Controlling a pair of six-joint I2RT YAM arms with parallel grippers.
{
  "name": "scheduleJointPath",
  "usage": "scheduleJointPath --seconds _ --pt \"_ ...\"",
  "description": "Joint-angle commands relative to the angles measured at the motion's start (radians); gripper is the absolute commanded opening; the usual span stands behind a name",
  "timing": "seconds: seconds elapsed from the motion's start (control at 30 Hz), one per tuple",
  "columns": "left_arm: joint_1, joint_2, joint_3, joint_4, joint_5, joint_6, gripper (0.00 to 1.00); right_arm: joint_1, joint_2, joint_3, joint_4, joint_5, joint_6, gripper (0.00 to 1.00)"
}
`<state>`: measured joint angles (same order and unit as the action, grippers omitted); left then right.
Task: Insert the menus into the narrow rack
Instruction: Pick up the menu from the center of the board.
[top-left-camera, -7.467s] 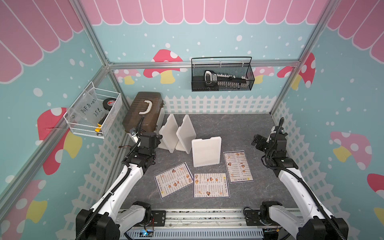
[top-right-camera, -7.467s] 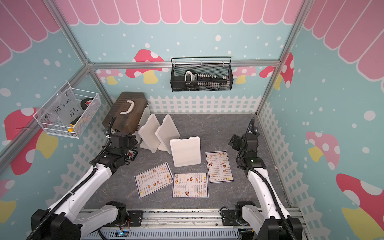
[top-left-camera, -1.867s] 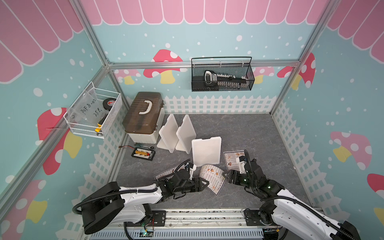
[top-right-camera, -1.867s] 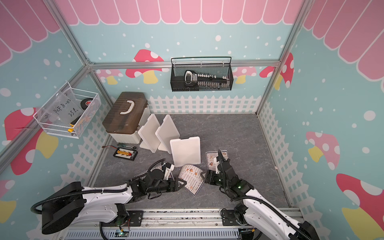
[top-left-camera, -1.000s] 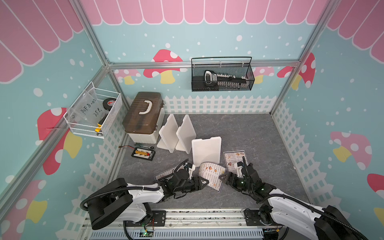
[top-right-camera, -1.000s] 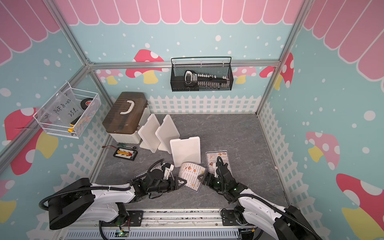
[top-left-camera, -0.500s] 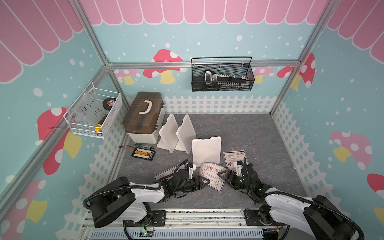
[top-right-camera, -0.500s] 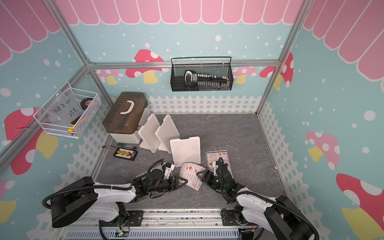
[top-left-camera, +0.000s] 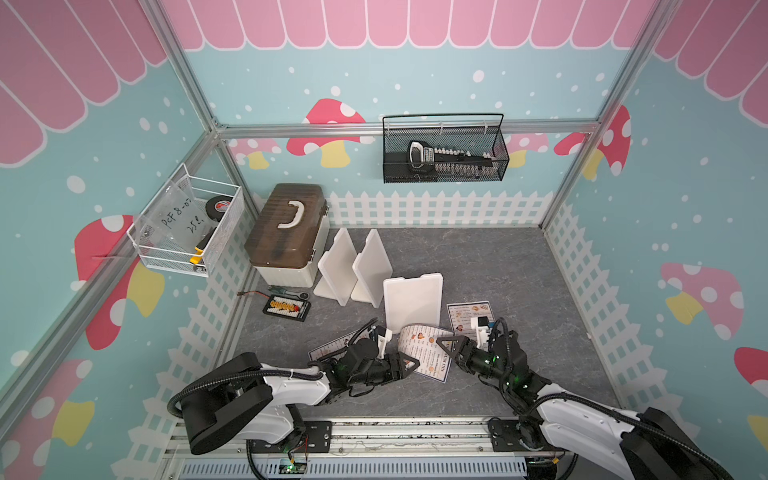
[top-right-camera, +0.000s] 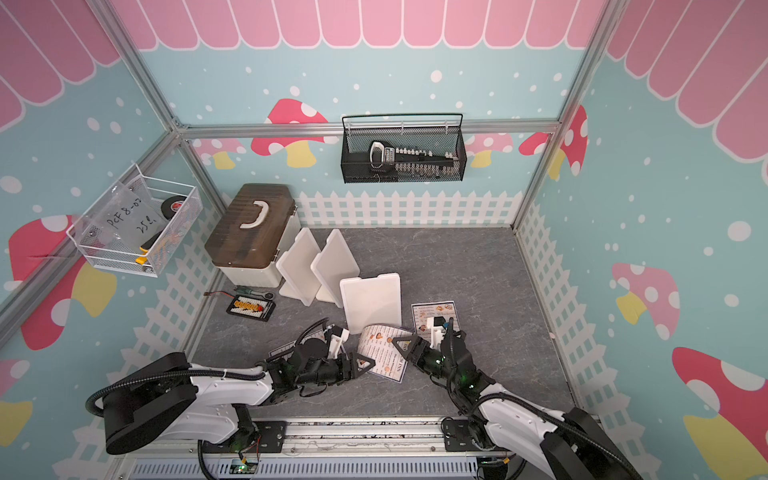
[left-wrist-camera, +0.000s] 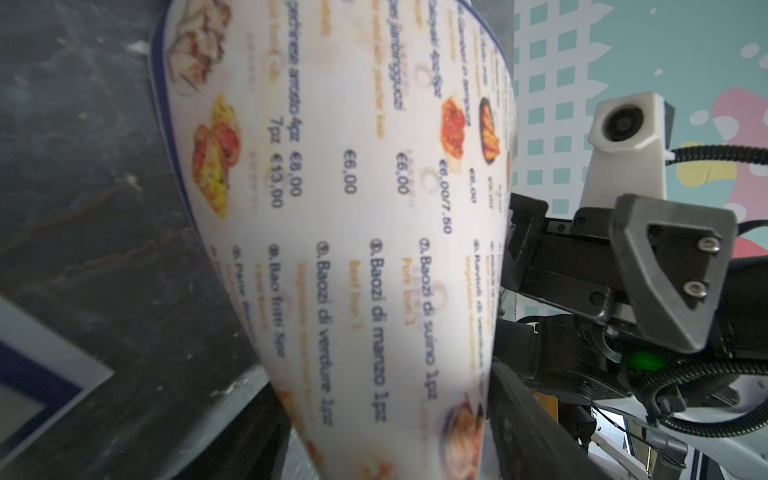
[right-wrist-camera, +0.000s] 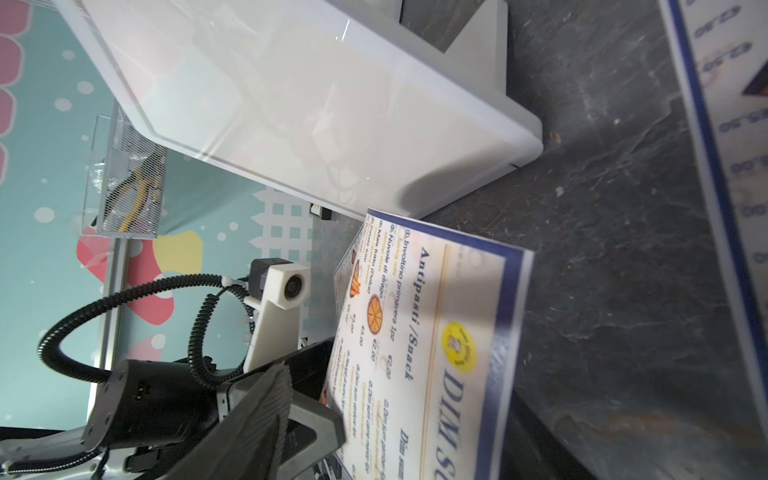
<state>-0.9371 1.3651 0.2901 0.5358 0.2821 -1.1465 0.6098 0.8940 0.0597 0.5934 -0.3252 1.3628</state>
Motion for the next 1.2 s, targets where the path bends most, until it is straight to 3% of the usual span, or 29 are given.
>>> scheduleJointPath --seconds 0.0,0.93,1.03,1.17 --pt "0.005 0.013 -0.008 0.01 -0.003 -0.015 0.72 0.005 -0.086 -0.012 -0.102 0.043 0.009 0.64" --pt "0.007 0.024 0.013 -0.011 0.015 -0.002 0.76 0.004 -0.139 0.021 -0.194 0.046 -0.059 0.07" --pt "0.009 -0.035 0.02 -0.09 -0.002 0.024 0.83 0.004 -0.197 0.055 -0.303 0.056 -0.113 0.0" --pt "0.01 -0.222 0.089 -0.423 -0.093 0.123 0.93 0.003 -0.287 0.139 -0.534 0.076 -0.233 0.0"
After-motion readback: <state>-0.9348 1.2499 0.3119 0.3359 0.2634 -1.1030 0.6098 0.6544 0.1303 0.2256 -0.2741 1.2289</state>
